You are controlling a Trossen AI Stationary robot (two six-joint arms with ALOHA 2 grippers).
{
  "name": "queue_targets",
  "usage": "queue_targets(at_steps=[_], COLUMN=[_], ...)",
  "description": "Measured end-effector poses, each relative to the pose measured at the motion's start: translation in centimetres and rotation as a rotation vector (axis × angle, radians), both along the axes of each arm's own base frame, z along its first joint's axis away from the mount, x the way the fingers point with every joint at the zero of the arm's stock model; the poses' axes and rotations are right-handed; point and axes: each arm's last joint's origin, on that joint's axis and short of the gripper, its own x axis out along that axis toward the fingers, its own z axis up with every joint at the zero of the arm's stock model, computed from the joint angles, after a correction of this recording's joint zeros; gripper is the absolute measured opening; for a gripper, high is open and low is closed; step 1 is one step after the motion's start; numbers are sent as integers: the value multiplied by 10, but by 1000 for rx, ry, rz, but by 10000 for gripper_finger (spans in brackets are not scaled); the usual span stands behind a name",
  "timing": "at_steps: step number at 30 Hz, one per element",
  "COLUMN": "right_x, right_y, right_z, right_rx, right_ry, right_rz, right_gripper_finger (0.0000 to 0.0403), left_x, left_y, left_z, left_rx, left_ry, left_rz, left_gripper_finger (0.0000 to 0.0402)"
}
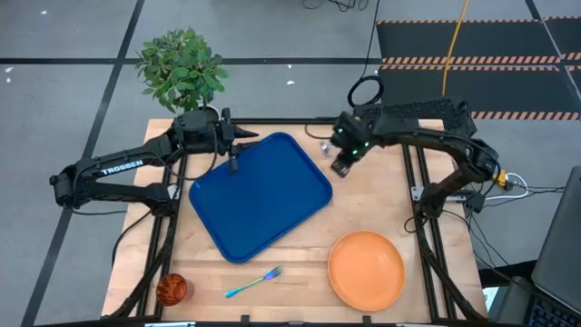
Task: Pick and place plate/cup/fork/spoon on tray
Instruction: Put the spoon on the right side of the serving tray
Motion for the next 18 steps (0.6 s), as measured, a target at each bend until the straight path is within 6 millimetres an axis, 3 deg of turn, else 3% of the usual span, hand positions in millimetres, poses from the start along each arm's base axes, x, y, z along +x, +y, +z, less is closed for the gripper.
queue_targets(at_steps=[3, 8, 14, 18], right_x=[22, 48, 95, 120], right_y=[10, 6, -11, -21], right_z=[4, 15, 13, 6], right_rx=[28, 36, 67, 122], right_ry=[-148, -197, -170, -17], right_rz=[-12, -48, -59, -33], right_gripper_finger=[20, 20, 20, 20], left_x=[-1, -6, -17, -27], left_y=[-2, -4, -9, -14], left_z=[2, 7, 17, 23], left_rx=[-5, -2, 23, 31], left_ry=[-10, -33, -84, -98], left_rz=[-2, -3, 0, 13], left_gripper_finger=[104, 104, 104, 104])
